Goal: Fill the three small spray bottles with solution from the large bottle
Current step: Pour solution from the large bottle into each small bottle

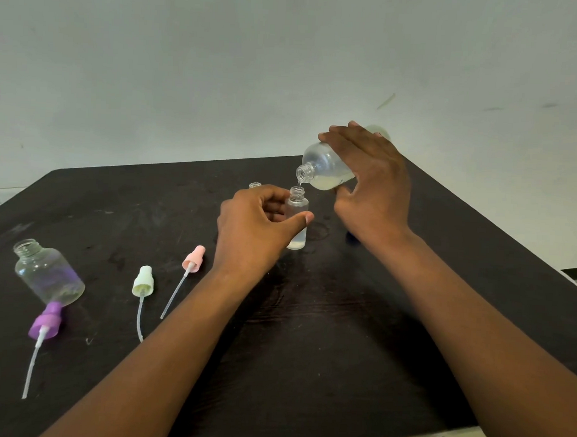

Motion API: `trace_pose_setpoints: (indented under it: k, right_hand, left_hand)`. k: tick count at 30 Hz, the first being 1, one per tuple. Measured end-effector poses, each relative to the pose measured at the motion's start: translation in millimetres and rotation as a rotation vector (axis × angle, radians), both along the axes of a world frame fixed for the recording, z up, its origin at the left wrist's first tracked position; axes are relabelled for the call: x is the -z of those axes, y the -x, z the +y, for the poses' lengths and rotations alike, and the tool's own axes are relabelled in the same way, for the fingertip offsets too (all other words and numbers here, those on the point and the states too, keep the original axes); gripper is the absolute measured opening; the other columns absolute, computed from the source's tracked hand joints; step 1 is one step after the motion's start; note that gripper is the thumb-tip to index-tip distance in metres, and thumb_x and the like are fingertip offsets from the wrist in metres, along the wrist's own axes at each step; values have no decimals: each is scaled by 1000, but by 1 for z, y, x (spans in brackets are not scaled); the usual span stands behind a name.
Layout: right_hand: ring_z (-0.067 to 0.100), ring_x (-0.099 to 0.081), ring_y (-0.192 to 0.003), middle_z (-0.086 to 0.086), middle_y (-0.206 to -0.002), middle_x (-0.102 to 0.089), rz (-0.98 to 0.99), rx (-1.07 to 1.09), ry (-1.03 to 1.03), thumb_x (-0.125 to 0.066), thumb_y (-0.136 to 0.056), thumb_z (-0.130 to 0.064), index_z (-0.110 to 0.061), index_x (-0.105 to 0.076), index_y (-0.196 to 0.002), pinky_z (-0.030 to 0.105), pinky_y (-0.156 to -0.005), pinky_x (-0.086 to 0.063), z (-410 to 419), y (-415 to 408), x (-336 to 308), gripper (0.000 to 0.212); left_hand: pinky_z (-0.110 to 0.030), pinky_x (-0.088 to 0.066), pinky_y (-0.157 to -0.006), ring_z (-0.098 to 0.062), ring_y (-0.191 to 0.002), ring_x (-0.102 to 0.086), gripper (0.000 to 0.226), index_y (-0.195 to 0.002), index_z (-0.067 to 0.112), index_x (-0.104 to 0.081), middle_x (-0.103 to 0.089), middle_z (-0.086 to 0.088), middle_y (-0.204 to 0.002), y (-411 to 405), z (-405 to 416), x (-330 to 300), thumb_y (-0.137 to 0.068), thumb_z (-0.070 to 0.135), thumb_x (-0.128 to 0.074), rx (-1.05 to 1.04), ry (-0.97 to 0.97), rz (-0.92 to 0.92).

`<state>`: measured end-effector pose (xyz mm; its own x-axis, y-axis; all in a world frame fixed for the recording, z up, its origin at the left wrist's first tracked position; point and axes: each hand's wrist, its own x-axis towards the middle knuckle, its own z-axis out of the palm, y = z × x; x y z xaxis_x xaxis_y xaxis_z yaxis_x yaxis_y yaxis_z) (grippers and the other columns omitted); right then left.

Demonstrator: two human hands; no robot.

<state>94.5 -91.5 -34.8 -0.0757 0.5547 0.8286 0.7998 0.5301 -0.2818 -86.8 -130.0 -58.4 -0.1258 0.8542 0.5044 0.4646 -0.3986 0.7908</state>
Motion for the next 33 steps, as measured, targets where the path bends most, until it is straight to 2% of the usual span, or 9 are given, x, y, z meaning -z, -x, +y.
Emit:
trace_pose_setpoints:
  k: [7, 11, 33]
  right_hand:
    - [22, -52, -143, -2, -142, -65, -8, 3, -1, -66, -69, 13, -18, -68, -136, 50, -116, -41, 0, 0, -1, 73]
    - [21, -51, -143, -3, -143, -65, -11, 7, 3, -66, -69, 13, -19, -68, -136, 50, -116, -41, 0, 0, 0, 74]
    - [21, -51, -144, -2, -143, -64, -11, 9, 2, -66, -69, 13, -19, -67, -136, 49, -119, -38, 0, -1, 0, 74]
  left_hand:
    - [-19, -63, -74, 1, -73, -74, 30, -101, 28, -80, -76, 17, -80, 0, 1, 1, -76, 35, -96, -3, 12, -3]
    - [-17, -62, -73, 1, -73, -74, 28, -96, 34, -77, -75, 18, -79, -1, 1, 1, -76, 35, -96, 0, 7, -3]
    - [-8, -57, -69, 5, -73, -73, 27, -95, 35, -76, -73, 21, -77, 0, 0, 0, -76, 34, -95, 13, -21, 10]
